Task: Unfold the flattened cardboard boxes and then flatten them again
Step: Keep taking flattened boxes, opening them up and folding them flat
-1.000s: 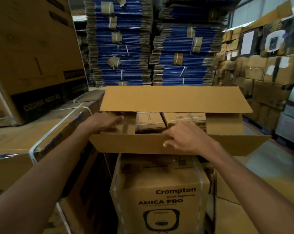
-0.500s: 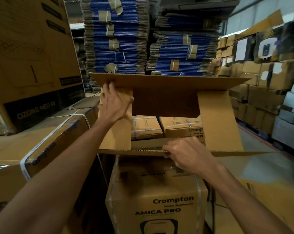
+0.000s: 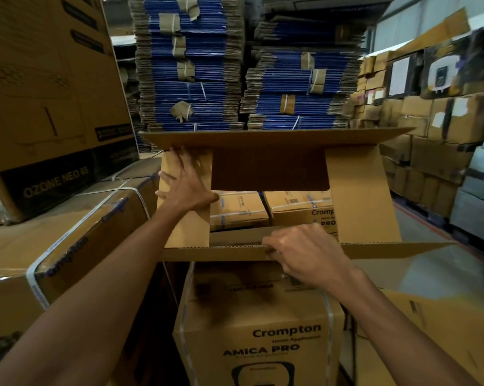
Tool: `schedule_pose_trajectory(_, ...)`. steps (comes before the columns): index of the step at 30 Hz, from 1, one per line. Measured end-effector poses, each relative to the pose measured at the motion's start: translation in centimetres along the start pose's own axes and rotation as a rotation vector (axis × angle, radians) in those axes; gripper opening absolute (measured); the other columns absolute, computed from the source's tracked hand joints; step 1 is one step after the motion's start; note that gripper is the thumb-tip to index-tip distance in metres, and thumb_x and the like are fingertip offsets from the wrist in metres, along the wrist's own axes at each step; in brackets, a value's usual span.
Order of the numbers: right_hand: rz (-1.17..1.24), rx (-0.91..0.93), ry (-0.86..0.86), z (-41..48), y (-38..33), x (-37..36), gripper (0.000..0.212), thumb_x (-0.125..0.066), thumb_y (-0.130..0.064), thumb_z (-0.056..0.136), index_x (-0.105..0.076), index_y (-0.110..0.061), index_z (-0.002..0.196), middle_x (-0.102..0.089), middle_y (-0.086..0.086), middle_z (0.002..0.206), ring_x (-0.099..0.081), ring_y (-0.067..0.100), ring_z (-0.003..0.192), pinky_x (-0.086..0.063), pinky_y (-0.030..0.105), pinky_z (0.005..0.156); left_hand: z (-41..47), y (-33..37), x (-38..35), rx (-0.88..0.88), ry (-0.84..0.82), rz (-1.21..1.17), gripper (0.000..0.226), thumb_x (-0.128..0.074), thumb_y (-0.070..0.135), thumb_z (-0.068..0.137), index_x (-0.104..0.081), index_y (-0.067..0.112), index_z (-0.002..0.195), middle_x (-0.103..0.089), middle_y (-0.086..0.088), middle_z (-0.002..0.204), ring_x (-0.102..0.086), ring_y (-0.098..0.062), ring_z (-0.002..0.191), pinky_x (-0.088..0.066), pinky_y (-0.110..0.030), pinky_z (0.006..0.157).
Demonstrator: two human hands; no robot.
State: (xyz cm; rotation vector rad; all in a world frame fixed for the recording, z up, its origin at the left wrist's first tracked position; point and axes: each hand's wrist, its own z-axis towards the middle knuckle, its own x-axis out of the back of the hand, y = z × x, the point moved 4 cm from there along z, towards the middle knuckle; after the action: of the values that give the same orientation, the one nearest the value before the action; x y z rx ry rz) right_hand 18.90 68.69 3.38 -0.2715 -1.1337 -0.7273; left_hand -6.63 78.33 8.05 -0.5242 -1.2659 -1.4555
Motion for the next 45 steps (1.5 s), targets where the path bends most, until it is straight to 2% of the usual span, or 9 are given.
schedule_pose_trajectory(6,-0.050,0.001,0.024,0.5,0.8,-0.4,0.029,-0.051,-0.030,0.105,-0.062,-0.028,0.132,-0.070,-0.008,0.115,-0.069,0.010,0.098,-0.057,0.029,0.083,-0.4,-0.6,5.2,-0.146,-0.025,-0.211,0.124,-0.076,0.020,0.086,0.025,0.024,0.158,0.016,-0.007,0.169,-0.006,-0.036,0.155,-0.020,-0.057,0.123)
schedule_pose_trajectory(14,-0.063,-0.009,0.054,0.8,1.6,0.1,0.032,-0.051,-0.037,0.104,-0.063,-0.028,0.132,-0.070,-0.008,0.111,-0.067,0.009,0.093,-0.048,0.023,0.072,-5.4,-2.7,8.3,-0.023,0.210,-0.523,0.054,-0.044,0.020,0.107,-0.032,0.036,0.157,-0.052,0.000,0.148,-0.059,-0.020,0.123,-0.053,-0.031,0.088)
schedule_pose_trajectory(19,-0.060,-0.058,-0.039,1.5,1.8,0.3,0.036,-0.053,-0.046,0.101,-0.060,-0.030,0.133,-0.070,-0.007,0.108,-0.066,0.011,0.094,-0.056,0.034,0.086,-9.6,-2.2,5.3,0.027,0.133,-0.361,0.073,-0.045,0.000,0.103,-0.015,0.033,0.161,-0.056,0.005,0.113,-0.056,-0.002,0.079,-0.043,-0.019,0.060)
schedule_pose_trajectory(22,0.303,-0.170,-0.293,1.9,3.2,0.8,0.057,-0.054,-0.069,0.087,-0.062,-0.032,0.130,-0.067,-0.010,0.115,-0.062,0.010,0.105,-0.052,0.035,0.089,-10.0,-2.5,5.2,0.033,0.140,-0.319,0.079,-0.043,-0.005,0.101,-0.009,0.032,0.162,-0.058,0.004,0.092,-0.065,-0.019,0.079,-0.050,-0.026,0.060)
schedule_pose_trajectory(26,0.823,-0.273,-0.546,2.7,6.8,1.9,0.065,-0.055,-0.066,0.082,-0.057,-0.030,0.136,-0.068,-0.003,0.121,-0.068,0.014,0.101,-0.058,0.032,0.082,-10.0,-2.1,5.3,0.044,0.138,-0.322,0.080,-0.044,-0.007,0.099,-0.007,0.028,0.161,-0.063,-0.008,0.094,-0.066,-0.021,0.079,-0.055,-0.033,0.067)
schedule_pose_trajectory(29,0.382,-0.563,-0.621,2.5,11.7,0.1,0.053,-0.055,-0.061,0.093,-0.056,-0.022,0.129,-0.066,0.003,0.099,-0.068,0.017,0.079,-0.053,0.028,0.064,-10.4,-2.5,5.3,0.050,0.142,-0.364,0.083,-0.045,-0.010,0.097,-0.008,0.028,0.161,-0.062,-0.007,0.102,-0.063,-0.019,0.087,-0.056,-0.040,0.082)
schedule_pose_trajectory(32,-0.104,-0.651,-0.675,1.6,14.2,-1.4,0.053,-0.053,-0.061,0.096,-0.058,-0.018,0.126,-0.060,-0.001,0.095,-0.061,0.018,0.089,-0.050,0.035,0.080,-10.6,-2.5,5.3,0.052,0.152,-0.378,0.084,-0.045,-0.010,0.098,-0.007,0.029,0.161,-0.060,-0.008,0.103,-0.064,-0.022,0.087,-0.058,-0.046,0.084)
schedule_pose_trajectory(39,-0.351,-0.587,-0.354,0.5,13.5,1.8,0.026,-0.063,-0.039,0.094,-0.062,-0.018,0.108,-0.052,-0.003,0.085,-0.058,0.019,0.086,-0.052,0.036,0.079,-10.2,-2.2,5.1,0.051,0.176,-0.408,0.080,-0.045,-0.009,0.099,-0.010,0.027,0.162,-0.056,0.000,0.089,-0.053,-0.010,0.070,-0.041,-0.023,0.059)
schedule_pose_trajectory(45,-0.463,-0.839,-0.180,-3.5,18.1,7.6,0.029,-0.059,-0.037,0.098,-0.049,-0.017,0.080,-0.055,0.002,0.078,-0.055,0.018,0.069,-0.053,0.040,0.079,-10.0,-1.6,5.3,0.073,0.222,-0.458,0.075,-0.042,-0.006,0.101,-0.013,0.028,0.161,-0.051,-0.004,0.106,-0.052,-0.011,0.077,-0.048,-0.038,0.079)
